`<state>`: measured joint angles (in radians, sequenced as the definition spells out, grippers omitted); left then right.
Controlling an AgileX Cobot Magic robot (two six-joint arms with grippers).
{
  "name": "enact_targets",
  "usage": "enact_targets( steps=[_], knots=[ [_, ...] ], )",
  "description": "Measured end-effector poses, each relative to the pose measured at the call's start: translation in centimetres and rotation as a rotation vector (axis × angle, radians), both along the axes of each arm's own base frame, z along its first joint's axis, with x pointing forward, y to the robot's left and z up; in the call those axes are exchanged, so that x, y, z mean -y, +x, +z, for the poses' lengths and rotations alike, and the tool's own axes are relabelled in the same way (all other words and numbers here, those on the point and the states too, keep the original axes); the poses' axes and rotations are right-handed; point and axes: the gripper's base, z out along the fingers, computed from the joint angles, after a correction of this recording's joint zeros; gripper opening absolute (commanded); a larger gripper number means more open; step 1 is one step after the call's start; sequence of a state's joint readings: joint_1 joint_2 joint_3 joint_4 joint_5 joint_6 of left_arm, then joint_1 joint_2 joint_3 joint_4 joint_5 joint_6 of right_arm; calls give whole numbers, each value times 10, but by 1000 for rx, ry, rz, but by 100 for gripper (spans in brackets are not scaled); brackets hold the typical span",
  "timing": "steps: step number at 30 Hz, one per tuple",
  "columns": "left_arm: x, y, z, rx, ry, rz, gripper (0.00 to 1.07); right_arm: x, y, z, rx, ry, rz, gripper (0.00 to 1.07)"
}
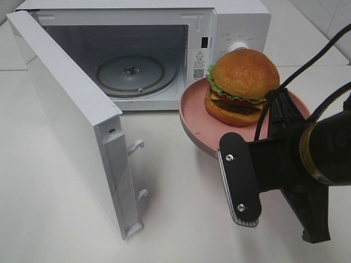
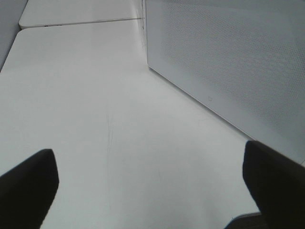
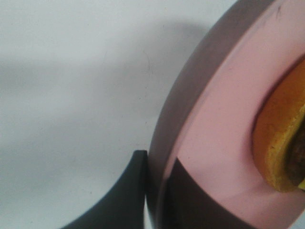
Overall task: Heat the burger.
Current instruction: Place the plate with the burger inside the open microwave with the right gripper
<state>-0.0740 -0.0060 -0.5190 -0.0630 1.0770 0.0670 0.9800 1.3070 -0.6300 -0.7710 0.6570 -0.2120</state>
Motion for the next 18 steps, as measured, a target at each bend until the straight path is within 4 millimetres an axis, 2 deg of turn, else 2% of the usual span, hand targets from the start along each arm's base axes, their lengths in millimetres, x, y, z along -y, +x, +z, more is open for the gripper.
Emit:
enact_targets(
  steps=[10, 18],
  knots=[
    [0, 0, 0, 0, 0, 0, 98, 2, 16, 1, 36, -40, 236, 0],
    [0, 0, 0, 0, 0, 0, 98, 6, 24, 1, 27, -53, 324, 0]
  ],
)
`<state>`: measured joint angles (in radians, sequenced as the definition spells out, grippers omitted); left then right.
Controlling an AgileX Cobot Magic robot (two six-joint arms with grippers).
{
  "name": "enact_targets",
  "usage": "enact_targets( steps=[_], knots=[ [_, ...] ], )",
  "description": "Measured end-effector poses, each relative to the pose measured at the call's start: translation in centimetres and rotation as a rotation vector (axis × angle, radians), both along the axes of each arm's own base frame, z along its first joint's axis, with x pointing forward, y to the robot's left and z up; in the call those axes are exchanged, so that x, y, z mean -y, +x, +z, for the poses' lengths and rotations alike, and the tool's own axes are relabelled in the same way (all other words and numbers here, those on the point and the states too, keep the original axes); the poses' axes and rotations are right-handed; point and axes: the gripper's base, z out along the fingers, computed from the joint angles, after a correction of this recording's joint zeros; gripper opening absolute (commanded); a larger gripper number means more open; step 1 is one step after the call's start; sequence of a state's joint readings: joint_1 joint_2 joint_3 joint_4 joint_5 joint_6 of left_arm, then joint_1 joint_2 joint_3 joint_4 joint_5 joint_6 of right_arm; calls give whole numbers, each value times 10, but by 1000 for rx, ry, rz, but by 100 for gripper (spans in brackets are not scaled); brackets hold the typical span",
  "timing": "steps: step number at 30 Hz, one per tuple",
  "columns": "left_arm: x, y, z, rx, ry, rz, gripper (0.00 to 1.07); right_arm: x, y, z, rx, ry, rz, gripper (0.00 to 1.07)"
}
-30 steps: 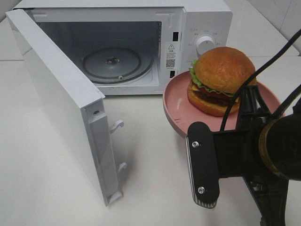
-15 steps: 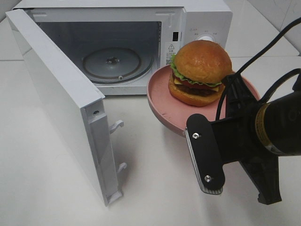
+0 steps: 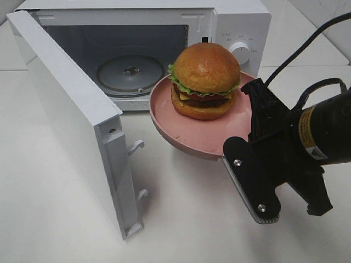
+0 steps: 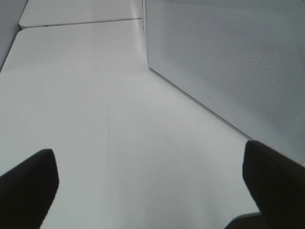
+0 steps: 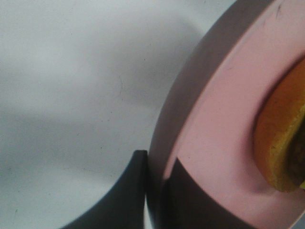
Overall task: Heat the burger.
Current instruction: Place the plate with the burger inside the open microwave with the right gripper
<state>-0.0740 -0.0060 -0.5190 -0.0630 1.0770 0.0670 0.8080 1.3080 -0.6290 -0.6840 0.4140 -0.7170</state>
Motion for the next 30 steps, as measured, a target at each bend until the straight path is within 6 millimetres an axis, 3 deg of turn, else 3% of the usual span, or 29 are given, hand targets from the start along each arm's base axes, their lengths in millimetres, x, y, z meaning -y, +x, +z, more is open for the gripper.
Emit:
enact_targets(
  steps=[12, 30],
  knots=[
    [0, 0, 0, 0, 0, 0, 98, 14, 10, -5, -68, -36, 202, 0],
    [0, 0, 0, 0, 0, 0, 98, 21, 14, -7, -110, -19, 260, 0]
  ],
)
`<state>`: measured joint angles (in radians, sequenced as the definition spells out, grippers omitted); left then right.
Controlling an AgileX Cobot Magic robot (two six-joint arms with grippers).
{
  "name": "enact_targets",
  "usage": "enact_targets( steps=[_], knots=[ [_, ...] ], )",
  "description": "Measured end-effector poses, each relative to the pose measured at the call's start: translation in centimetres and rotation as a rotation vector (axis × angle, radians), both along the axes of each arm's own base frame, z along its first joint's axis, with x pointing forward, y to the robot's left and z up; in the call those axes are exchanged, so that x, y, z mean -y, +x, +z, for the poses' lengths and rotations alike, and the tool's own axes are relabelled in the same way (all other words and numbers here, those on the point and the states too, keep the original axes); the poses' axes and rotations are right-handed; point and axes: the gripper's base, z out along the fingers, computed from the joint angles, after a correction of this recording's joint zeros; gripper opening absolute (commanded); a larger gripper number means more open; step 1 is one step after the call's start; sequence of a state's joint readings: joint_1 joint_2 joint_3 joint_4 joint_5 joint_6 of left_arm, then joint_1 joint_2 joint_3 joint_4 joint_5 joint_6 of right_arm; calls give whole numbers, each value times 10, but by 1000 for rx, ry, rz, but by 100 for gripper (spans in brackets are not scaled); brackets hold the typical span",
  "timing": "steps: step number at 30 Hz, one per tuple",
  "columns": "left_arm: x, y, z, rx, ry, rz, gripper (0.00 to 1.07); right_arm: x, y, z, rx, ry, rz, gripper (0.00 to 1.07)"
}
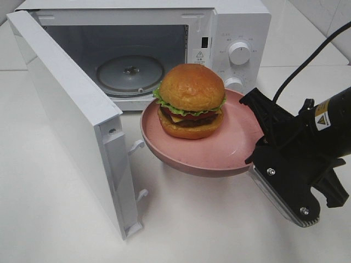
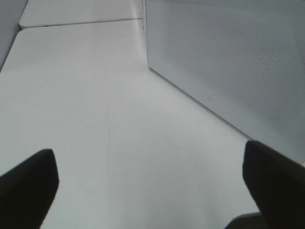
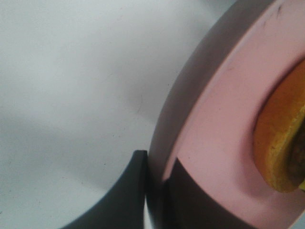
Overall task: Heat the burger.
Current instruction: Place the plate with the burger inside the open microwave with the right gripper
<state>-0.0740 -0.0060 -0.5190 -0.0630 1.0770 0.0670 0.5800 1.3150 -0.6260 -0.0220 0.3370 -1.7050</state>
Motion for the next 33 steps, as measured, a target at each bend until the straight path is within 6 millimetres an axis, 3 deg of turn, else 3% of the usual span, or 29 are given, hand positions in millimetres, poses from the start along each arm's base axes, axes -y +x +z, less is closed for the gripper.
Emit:
enact_targets(
  steps=[14, 33],
  knots=[
    [0, 0, 0, 0, 0, 0, 98, -9, 2, -11, -25, -35, 40, 0],
    [0, 0, 0, 0, 0, 0, 98, -47, 42, -12, 9, -35, 85, 0]
  ],
)
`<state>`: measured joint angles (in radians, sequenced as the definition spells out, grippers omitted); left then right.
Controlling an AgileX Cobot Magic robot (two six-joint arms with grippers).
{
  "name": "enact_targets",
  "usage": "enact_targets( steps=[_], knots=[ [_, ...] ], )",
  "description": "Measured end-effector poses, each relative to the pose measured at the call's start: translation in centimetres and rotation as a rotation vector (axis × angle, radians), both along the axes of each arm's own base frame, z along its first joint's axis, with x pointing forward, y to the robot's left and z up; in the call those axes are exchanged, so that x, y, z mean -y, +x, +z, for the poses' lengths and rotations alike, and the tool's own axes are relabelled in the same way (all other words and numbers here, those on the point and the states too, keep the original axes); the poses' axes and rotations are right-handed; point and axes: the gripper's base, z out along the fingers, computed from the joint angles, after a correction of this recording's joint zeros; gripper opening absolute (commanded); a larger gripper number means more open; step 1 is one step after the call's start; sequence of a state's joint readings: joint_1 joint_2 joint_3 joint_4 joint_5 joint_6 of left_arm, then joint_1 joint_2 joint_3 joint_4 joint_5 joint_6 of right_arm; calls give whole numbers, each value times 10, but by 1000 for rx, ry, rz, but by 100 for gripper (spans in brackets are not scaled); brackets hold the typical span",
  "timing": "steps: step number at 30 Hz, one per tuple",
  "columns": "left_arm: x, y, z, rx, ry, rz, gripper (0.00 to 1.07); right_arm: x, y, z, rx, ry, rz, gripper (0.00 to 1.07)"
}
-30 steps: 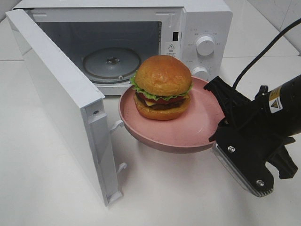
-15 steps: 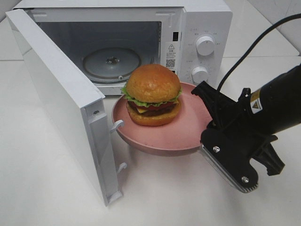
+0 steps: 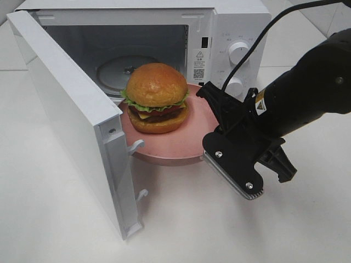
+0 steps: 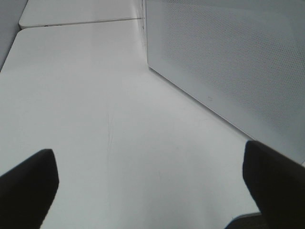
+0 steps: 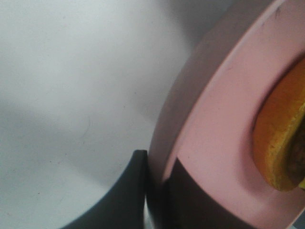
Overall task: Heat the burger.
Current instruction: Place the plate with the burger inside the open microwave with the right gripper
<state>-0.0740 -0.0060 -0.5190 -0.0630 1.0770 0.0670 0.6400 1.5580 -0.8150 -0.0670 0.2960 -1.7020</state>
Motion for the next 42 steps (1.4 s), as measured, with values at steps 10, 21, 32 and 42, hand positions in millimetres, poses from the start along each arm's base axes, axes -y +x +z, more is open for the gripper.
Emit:
enact_targets(
  steps=[10, 21, 32, 42],
  knots=[
    [0, 0, 0, 0, 0, 0, 98, -13, 17, 3, 23, 11, 8, 0],
    [0, 0, 0, 0, 0, 0, 98, -29, 33, 6, -35, -34, 88, 0],
    [0, 0, 0, 0, 0, 0, 98, -37, 49, 11, -61, 3, 94, 0],
    [0, 0, 0, 0, 0, 0, 98, -36, 53, 11, -50, 1, 101, 0]
  ],
)
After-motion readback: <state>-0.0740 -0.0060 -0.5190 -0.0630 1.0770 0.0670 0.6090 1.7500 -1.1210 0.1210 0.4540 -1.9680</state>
